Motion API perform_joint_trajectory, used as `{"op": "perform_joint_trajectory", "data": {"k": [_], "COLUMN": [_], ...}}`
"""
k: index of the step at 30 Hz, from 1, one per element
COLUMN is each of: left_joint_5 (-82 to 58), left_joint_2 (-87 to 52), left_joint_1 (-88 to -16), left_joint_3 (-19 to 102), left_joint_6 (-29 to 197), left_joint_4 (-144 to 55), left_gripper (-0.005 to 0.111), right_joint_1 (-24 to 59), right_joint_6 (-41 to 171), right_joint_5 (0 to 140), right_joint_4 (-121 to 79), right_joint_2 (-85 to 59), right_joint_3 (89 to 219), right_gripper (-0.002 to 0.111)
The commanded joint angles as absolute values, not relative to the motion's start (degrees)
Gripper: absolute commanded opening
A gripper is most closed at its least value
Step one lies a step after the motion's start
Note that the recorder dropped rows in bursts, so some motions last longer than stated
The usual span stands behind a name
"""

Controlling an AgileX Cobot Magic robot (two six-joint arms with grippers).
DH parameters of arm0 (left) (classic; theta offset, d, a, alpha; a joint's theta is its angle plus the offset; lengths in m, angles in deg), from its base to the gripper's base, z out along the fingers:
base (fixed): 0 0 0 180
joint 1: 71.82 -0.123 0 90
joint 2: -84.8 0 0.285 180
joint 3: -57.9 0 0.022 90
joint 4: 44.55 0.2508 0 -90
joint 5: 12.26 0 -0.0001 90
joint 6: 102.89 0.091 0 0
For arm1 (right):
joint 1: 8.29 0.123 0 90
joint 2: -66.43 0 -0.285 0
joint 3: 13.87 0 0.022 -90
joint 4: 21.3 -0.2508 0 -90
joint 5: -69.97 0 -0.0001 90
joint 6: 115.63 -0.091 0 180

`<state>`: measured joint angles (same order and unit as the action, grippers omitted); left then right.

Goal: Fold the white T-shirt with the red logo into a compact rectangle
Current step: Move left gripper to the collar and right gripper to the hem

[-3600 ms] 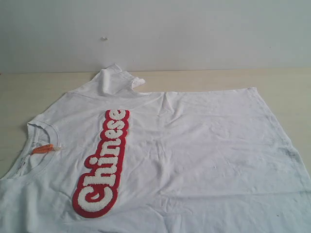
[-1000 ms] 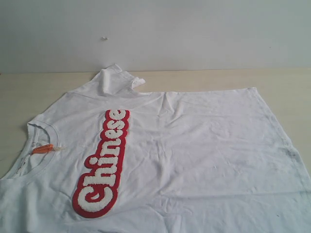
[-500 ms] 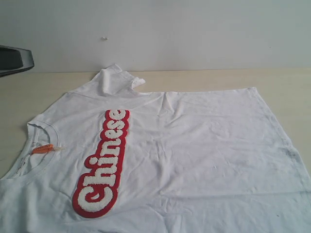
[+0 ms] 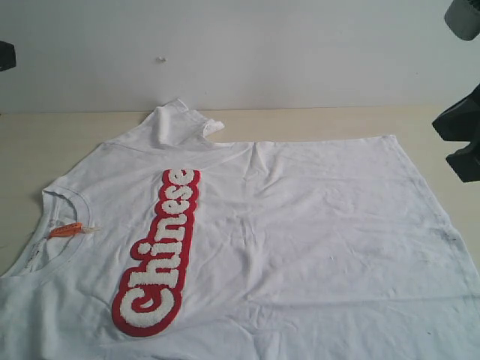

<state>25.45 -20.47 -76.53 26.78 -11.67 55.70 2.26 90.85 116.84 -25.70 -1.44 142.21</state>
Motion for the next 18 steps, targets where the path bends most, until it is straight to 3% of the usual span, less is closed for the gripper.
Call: {"op": "perform_joint_trajectory", "data": {"k": [1, 5, 18], "left_joint_5": [18.6, 7.7, -1.8], "left_joint_2": [-22.1, -26.8, -34.0], "left_joint_1": [-76.6, -73.9, -69.4], "left_joint_3": [20.9, 15.0, 7.8], "left_joint_6": [-3.1, 2.0, 26.6], "left_joint_4": [55.4, 55.4, 55.4], "left_gripper": [0.000, 0.000, 0.000], "right_joint_1": [2.4, 2.4, 2.4], "right_joint_6": [97.6, 102.3, 117.6], "right_joint_5": [118.9, 119.1, 120.9], "right_joint_4": [-33.2, -36.5, -46.7], "right_joint_2": [-1.5, -1.5, -5.4], "right_joint_3": [142.9, 142.9, 142.9], "right_gripper": [0.000, 0.000, 0.000]}}
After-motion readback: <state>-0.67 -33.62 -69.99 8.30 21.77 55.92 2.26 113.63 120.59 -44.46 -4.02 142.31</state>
